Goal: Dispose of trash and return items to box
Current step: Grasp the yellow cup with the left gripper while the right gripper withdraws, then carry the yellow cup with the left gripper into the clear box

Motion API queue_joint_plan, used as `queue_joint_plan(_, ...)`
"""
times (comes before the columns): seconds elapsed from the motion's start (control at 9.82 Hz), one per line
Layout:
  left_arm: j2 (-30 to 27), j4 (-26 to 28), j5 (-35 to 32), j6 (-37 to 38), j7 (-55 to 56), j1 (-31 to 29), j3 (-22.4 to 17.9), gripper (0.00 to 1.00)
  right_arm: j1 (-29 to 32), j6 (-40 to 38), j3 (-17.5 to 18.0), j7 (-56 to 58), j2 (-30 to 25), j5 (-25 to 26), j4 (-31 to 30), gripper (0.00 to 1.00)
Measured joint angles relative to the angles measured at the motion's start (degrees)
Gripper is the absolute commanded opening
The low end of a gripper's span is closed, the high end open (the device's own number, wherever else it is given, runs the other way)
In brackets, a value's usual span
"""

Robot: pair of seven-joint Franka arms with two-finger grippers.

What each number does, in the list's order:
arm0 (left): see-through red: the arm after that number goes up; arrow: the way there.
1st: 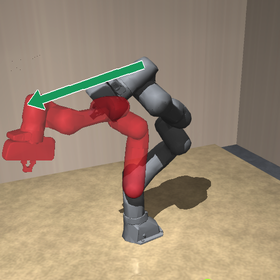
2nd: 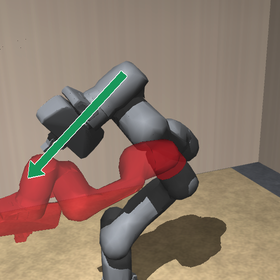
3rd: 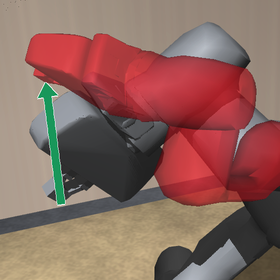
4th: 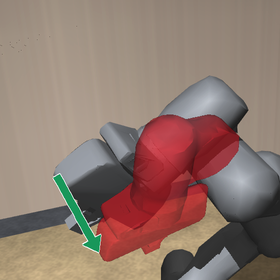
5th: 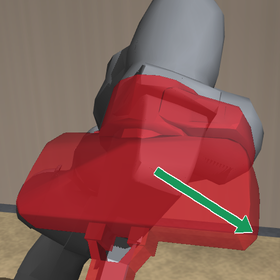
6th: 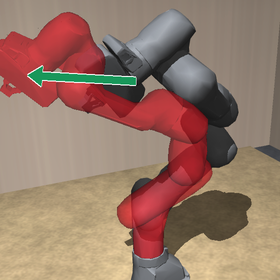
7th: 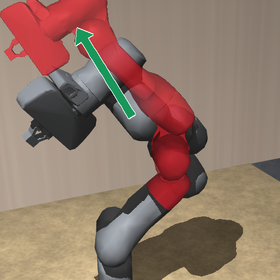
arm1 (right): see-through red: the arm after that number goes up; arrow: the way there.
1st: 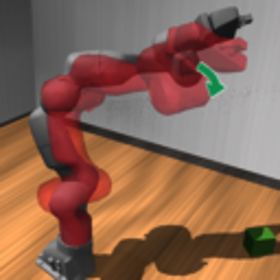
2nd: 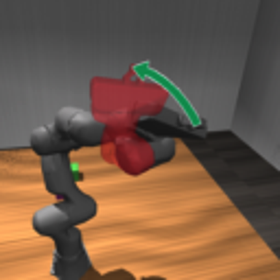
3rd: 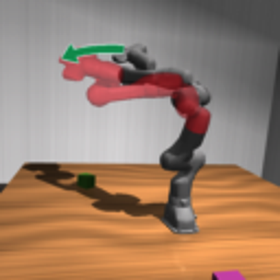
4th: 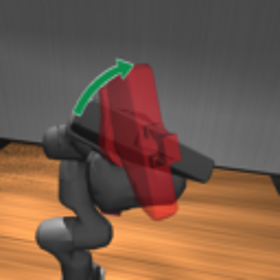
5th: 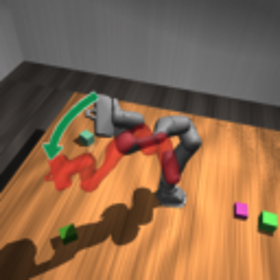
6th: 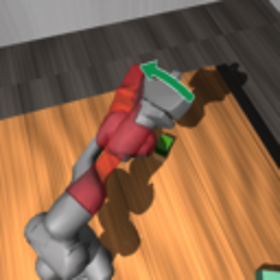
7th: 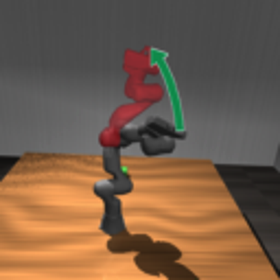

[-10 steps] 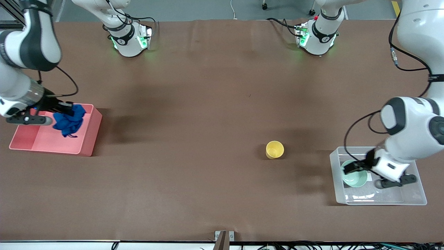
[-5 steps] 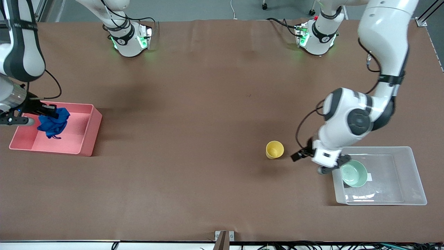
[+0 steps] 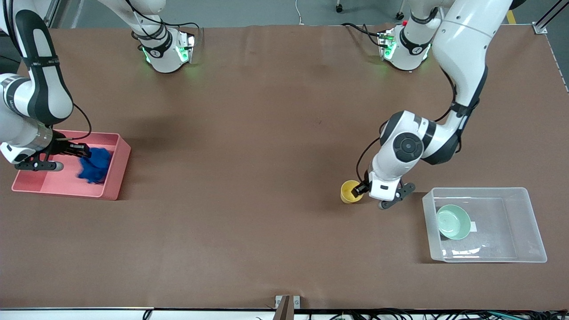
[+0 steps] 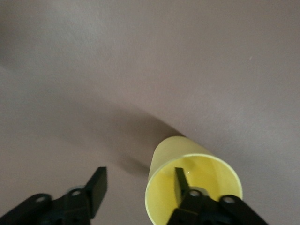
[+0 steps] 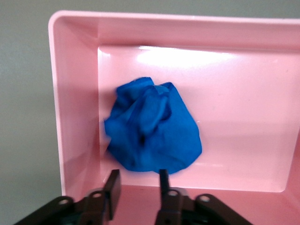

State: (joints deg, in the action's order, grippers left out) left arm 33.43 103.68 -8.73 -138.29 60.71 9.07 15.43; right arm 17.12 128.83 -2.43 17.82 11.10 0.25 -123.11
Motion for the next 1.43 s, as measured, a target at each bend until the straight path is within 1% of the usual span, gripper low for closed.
queue_joint_plan(0.1, 1.1, 0.0, 0.0, -1.4, 0.3, 0.3, 0.0, 0.06, 0.0, -2.8, 0.2, 0.0, -0.2, 0.0, 1.8, 1.0)
queue_joint_plan(0.2, 1.8, 0.0, 0.0, -2.3, 0.7, 0.5, 0.0, 0.0, -0.2, -7.3, 0.6, 0.0, -0.5, 0.0, 5.2, 1.0)
queue_joint_plan(0.41, 1.9, -0.8, 0.0, -3.1, 0.8, 0.4, 0.0, 0.0, -1.1, -15.9, 1.2, 0.0, -1.8, 0.0, 13.6, 1.0)
queue_joint_plan(0.51, 1.7, -2.3, -0.2, -3.1, 0.2, 0.2, -0.2, 0.0, -2.1, -18.2, 1.3, 0.0, -3.0, 0.0, 16.5, 1.0)
queue_joint_plan(0.61, 0.7, -4.6, -0.3, -1.7, -2.2, -0.5, -0.6, 0.0, -3.4, -19.9, 1.3, -0.4, -4.5, 0.0, 18.4, 1.0)
queue_joint_plan(0.71, -0.9, -7.3, -0.3, 2.8, -5.9, -2.4, -0.8, 0.0, -5.0, -22.0, 1.4, -1.7, -6.3, 0.0, 19.4, 1.0)
queue_joint_plan(0.92, -5.8, -11.0, -0.5, 12.7, -16.1, -7.4, -0.8, 0.0, -8.1, -27.0, 1.5, -5.2, -10.5, 0.0, 20.2, 1.0)
queue_joint_plan(1.02, -8.5, -11.4, -0.6, 15.5, -22.4, -10.7, -0.8, 0.0, -9.3, -29.4, 1.6, -6.7, -12.7, 0.0, 20.2, 1.0)
queue_joint_plan(1.12, -9.9, -11.4, -0.8, 16.7, -30.4, -14.9, -0.9, 0.0, -10.4, -31.7, 1.7, -8.4, -14.8, 0.0, 20.2, 1.0)
queue_joint_plan(1.22, -10.0, -11.4, -0.7, 16.7, -38.7, -19.5, -1.0, 0.0, -11.7, -33.9, 1.7, -10.0, -16.7, 0.0, 20.2, 1.0)
queue_joint_plan(1.32, -9.6, -11.6, -0.7, 16.6, -45.4, -23.5, -1.0, 0.0, -12.8, -35.4, 1.8, -11.0, -18.3, 0.0, 20.2, 1.0)
queue_joint_plan(1.43, -8.5, -12.1, -0.7, 16.6, -49.4, -25.8, -1.1, 0.0, -13.3, -36.5, 1.8, -11.4, -19.5, 0.0, 20.2, 1.0)
